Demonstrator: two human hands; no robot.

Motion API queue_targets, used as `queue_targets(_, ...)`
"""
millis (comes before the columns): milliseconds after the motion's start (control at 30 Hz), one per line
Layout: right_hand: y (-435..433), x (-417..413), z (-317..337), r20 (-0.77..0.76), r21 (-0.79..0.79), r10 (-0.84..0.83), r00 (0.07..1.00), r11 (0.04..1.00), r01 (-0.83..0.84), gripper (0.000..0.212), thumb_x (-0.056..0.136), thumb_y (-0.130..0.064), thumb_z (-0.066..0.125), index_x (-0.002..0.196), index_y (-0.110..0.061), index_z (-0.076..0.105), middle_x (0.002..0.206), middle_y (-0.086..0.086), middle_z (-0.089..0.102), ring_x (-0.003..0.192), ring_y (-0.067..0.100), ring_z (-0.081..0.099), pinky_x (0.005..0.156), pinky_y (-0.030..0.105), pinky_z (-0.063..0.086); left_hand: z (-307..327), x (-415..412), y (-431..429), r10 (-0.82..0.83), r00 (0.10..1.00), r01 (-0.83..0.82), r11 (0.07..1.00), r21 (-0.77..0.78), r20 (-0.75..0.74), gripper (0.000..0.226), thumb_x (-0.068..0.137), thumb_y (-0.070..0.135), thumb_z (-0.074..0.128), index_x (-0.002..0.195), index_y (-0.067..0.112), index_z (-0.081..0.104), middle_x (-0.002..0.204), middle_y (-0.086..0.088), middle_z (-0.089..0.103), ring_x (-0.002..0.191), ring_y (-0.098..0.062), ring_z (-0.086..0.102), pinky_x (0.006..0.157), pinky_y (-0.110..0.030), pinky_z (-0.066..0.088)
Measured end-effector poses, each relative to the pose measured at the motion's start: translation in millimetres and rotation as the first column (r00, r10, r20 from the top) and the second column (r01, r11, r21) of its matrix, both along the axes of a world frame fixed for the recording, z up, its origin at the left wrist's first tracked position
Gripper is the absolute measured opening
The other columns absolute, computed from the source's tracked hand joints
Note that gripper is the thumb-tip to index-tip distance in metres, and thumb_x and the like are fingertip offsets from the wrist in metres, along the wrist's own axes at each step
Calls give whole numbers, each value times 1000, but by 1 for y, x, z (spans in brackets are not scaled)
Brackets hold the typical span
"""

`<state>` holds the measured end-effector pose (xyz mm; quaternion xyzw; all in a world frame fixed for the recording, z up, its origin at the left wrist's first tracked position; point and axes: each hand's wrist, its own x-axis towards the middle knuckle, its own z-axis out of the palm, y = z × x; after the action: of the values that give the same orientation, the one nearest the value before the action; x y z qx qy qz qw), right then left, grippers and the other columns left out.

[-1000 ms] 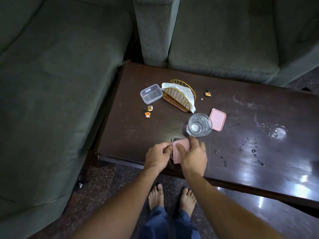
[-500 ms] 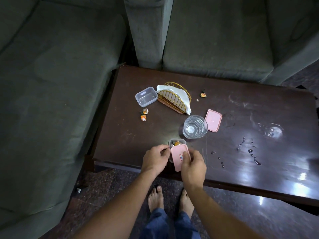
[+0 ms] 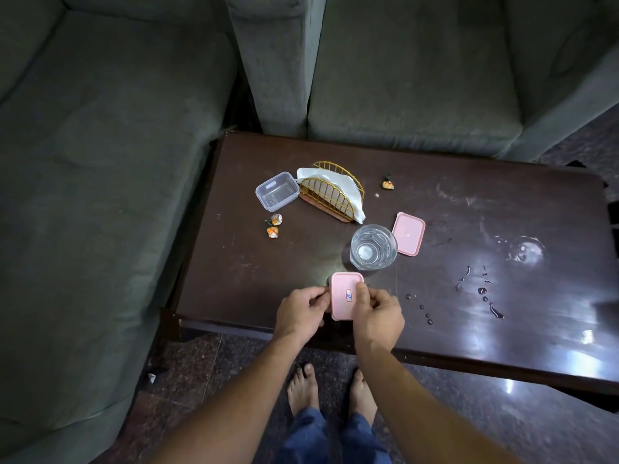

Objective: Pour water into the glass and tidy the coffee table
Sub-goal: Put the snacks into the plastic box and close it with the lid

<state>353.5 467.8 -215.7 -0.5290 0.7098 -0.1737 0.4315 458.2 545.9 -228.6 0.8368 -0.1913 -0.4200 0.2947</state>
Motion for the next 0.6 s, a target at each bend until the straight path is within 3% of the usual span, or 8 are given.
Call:
queue_targets(267, 0, -6, -2, -158, -67, 121, 980, 989, -133, 29, 97, -43, 65, 90, -17, 75, 98, 3, 60, 85, 30, 62, 78, 34, 42, -1, -1, 2, 36, 998, -39, 997, -61, -49, 24, 98, 43, 61, 111, 31, 78, 80, 12, 78, 54, -7, 69, 70, -26, 56)
queue_targets(433, -1, -7, -3, -199, -90, 164, 966, 979, -185, 32, 97, -47, 63, 91, -18, 74, 99, 2, 62, 88, 31, 63, 76, 33, 41, 8, -2, -2, 24, 999, -25, 999, -44, -22, 33, 94, 48, 67, 121, 32, 74, 89, 11, 79, 53, -4, 69, 64, -11, 49)
queue_targets(600, -6, -7, -5, -235, -87, 201, 951, 970, -227, 35, 96, -51, 61, 84, -20, 71, 96, 2, 66, 89, 31, 63, 74, 34, 41, 11, 3, -5, -6, 1000, 6, 1000, -17, 8, 27, 94, 46, 66, 115, 33, 76, 81, 11, 78, 52, -4, 68, 59, -13, 45)
